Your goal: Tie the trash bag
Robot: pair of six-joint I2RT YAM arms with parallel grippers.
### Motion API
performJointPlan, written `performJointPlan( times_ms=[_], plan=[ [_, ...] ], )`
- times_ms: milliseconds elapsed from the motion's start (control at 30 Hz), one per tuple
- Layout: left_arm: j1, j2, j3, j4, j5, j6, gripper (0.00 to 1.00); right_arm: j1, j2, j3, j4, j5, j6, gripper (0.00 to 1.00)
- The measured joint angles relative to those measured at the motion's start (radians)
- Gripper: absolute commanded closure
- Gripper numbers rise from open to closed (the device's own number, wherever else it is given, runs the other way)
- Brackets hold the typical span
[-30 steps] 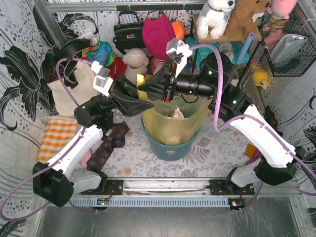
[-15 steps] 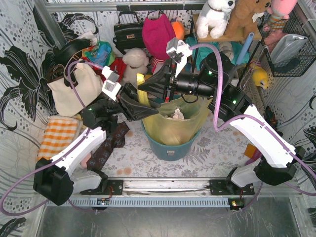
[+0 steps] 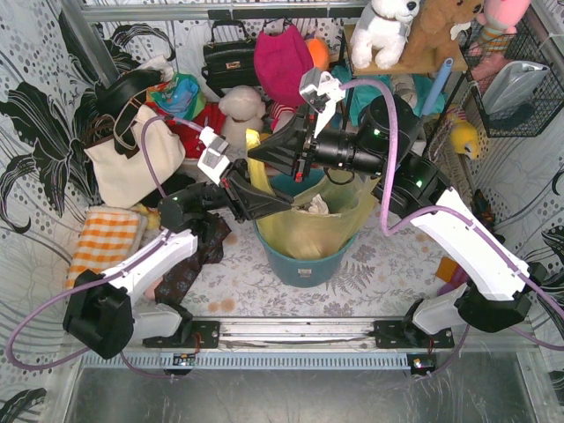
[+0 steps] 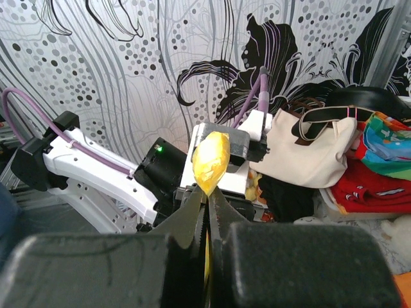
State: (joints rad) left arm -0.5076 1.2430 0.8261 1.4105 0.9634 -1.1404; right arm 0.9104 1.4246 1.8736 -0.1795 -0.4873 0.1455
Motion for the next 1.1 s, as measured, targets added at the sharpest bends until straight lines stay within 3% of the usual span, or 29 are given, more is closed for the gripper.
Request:
performJointPlan(
  times_ms=[133, 300, 367, 433, 533, 633, 833, 1100],
  plan=[
    [-0.01, 0.011, -0.01, 0.005, -0.003, 0.0, 0.82, 0.0, -0.01, -0.012, 0.004, 0.01, 0.0, 1.0],
    [-0.016, 0.024, -0.011, 0.006, -0.01, -0.003, 0.98, 0.0, -0.02, -0.019, 0.008, 0.018, 0.0, 1.0],
    [-0.016, 0.027, -0.011, 0.005, -0.013, -0.005, 1.0, 0.0, -0.023, -0.023, 0.008, 0.021, 0.0, 1.0],
    [-0.016, 0.027, -0.011, 0.003, -0.018, -0.006, 1.0, 0.0, -0.026, -0.024, 0.008, 0.028, 0.0, 0.78],
    [-0.016, 0.027, -0.011, -0.005, -0.019, -0.005, 1.0, 0.0, -0.032, -0.024, 0.006, 0.052, -0.003, 0.56],
    [-0.016, 0.027, -0.011, -0.021, -0.02, -0.003, 1.0, 0.0, -0.05, -0.021, -0.008, 0.093, -0.013, 0.44],
    [-0.016, 0.026, -0.011, -0.044, -0.023, 0.007, 1.0, 0.0, -0.109, 0.048, -0.114, 0.23, -0.04, 0.41],
    [-0.016, 0.023, -0.011, -0.07, -0.027, 0.016, 1.0, 0.0, -0.208, 0.202, -0.389, 0.586, 0.01, 0.41]
  ],
)
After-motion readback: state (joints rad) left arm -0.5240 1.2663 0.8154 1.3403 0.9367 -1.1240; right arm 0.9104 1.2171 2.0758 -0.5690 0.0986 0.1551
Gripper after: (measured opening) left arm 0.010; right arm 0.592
